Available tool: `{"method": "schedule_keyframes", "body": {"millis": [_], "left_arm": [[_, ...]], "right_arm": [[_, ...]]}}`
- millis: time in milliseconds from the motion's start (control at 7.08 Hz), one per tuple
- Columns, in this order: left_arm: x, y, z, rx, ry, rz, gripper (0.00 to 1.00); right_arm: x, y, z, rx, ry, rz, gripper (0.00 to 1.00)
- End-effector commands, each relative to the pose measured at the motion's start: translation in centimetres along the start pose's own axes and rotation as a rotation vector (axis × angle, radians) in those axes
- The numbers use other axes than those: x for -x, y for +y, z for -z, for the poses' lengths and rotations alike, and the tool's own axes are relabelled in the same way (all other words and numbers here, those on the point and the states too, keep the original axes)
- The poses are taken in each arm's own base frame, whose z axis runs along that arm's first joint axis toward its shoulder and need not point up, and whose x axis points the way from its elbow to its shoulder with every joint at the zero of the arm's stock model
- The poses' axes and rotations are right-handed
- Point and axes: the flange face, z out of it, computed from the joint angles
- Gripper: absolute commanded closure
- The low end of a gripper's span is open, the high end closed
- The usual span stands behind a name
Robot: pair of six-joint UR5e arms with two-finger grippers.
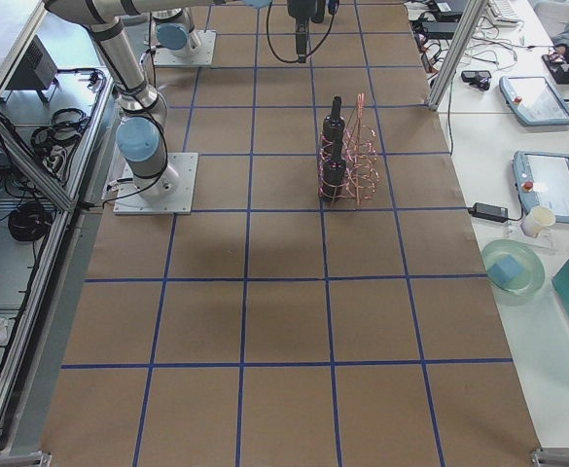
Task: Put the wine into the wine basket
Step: 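Lower the left gripper over the neck of the lying wine bottle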
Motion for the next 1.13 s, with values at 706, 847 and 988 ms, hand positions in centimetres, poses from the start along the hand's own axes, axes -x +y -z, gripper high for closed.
{"method": "schedule_keyframes", "body": {"millis": [706, 847, 988], "left_arm": [[1.3, 0.0, -0.6, 0.014, -0.027, 0.008, 0.00], [1.8, -0.3, -0.9, 0.015, -0.022, 0.018, 0.00], [2.4, -0.2, -0.9, 0.025, -0.027, 0.026, 0.00]], "right_arm": [[0.0, 0.0, 0.1, -0.002, -0.003, 0.000, 0.00], [0.1, 0.0, 0.0, -0.003, -0.008, 0.000, 0.00], [0.1, 0.0, 0.1, -0.003, -0.007, 0.000, 0.00]]}}
